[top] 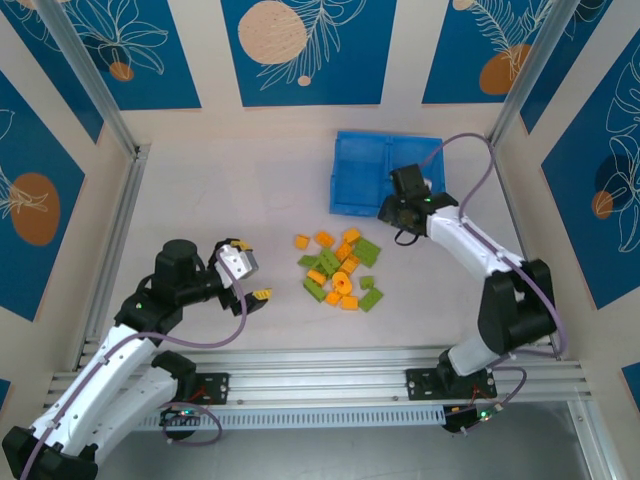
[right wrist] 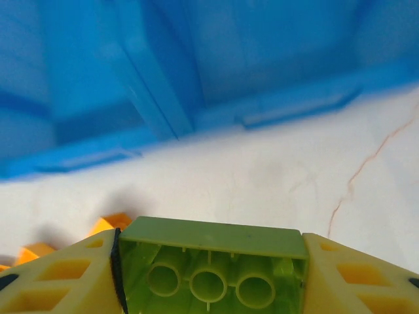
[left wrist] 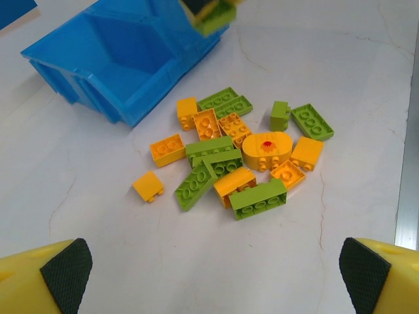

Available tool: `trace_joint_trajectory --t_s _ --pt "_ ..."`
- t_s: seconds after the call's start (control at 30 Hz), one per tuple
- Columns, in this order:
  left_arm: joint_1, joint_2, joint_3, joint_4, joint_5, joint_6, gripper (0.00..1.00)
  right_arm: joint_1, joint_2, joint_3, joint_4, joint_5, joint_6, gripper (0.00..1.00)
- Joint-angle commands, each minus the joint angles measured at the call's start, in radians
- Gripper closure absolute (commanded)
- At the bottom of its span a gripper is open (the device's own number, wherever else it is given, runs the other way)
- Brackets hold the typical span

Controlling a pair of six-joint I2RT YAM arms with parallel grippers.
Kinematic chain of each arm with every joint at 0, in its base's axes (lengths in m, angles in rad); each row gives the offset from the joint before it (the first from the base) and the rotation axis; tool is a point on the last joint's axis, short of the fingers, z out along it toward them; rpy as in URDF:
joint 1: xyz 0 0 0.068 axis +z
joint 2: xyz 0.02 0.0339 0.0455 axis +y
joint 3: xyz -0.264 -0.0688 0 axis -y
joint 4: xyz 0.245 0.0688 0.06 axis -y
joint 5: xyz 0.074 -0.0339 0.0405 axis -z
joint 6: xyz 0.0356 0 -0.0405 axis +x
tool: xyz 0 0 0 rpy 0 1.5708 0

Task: Sort the legos into containers by color

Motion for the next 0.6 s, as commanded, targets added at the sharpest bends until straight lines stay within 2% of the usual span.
trace_joint_trajectory --t_s 0.0,0.2,0.33,0.47,0.57 --pt "-0.011 0.0 0.0 0.034 0.015 0.03 0.0 -0.064 0.019 0.092 0.012 0.075 -0.086 0.47" --pt "-0.011 -0.011 -0.004 0.027 -0.009 0.026 0.0 -0.195 0.259 0.324 0.03 0.029 -0.142 0.47" --pt "-0.01 -0.024 -0.011 0.025 -0.029 0.018 0.0 -0.238 0.444 0.519 -0.044 -0.035 -0.133 0.46" --pt "-0.01 -0.042 -0.022 0.026 -0.046 0.011 0.0 -0.25 0.57 0.674 -0.136 -0.064 -0.113 0.37" --pt "-0.01 -0.044 -0.027 0.026 -0.053 0.011 0.0 -0.251 0.591 0.729 -0.176 -0.073 -0.106 0.25"
